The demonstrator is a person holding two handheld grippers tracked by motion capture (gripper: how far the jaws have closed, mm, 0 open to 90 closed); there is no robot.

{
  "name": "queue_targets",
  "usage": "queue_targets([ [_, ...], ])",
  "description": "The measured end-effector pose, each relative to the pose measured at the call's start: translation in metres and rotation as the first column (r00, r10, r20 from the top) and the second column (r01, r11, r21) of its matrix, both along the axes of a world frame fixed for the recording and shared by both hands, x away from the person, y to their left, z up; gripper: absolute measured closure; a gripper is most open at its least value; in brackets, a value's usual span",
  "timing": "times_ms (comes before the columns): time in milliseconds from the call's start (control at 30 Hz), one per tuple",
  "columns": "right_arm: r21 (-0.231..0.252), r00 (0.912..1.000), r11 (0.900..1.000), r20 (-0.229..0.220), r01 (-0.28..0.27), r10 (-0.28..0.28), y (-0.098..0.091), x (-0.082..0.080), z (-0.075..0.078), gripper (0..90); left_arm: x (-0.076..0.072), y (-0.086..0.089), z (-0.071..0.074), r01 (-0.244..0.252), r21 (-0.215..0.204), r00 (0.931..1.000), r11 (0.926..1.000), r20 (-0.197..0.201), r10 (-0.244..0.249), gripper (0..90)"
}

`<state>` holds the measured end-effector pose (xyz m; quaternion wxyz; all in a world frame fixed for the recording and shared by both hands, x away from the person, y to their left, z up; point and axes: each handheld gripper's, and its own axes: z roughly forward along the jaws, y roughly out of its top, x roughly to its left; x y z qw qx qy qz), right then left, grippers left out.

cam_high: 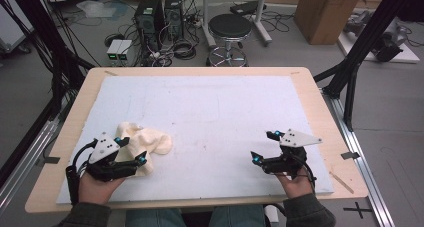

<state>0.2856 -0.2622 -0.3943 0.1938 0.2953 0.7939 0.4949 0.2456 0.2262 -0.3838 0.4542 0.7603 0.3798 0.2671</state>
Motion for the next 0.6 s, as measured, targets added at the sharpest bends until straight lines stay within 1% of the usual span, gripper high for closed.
queue_targets([
  [100, 0.002, 1.0, 1.0, 0.002, -0.003, 0.003, -0.0003, 0.0024, -0.0016, 11.3, 0.0017, -0.0002, -0.0001, 0.002, 0.003, 1.0, 1.0, -0.005, -0.002, 27.6],
  [133, 0.002, 1.0, 1.0, -0.007, -0.003, 0.003, 0.0003, 0.0033, -0.0031, 11.3, 0.0019, 0.0001, -0.0006, 0.003, 0.001, 1.0, 1.0, -0.006, -0.003, 27.7],
  [267, -0.006, 0.9999, 1.0, -0.012, -0.005, 0.005, 0.0012, 0.0031, -0.004, 11.3, 0.0016, -0.0002, -0.0008, 0.004, 0.003, 0.9999, 1.0, -0.01, -0.004, 27.7],
  [433, -0.007, 1.0, 1.0, -0.001, -0.002, 0.002, 0.0014, 0.0016, -0.0034, 11.3, 0.0011, -0.0004, -0.0004, 0.009, 0.006, 0.9999, 0.9999, -0.009, -0.009, 27.9],
  [600, -0.013, 1.0, 0.9999, -0.004, -0.007, 0.006, 0.0024, 0.0009, -0.0037, 11.3, 0.0006, -0.0001, -0.0005, 0.011, 0.005, 0.9999, 0.9999, -0.01, -0.011, 27.9],
])
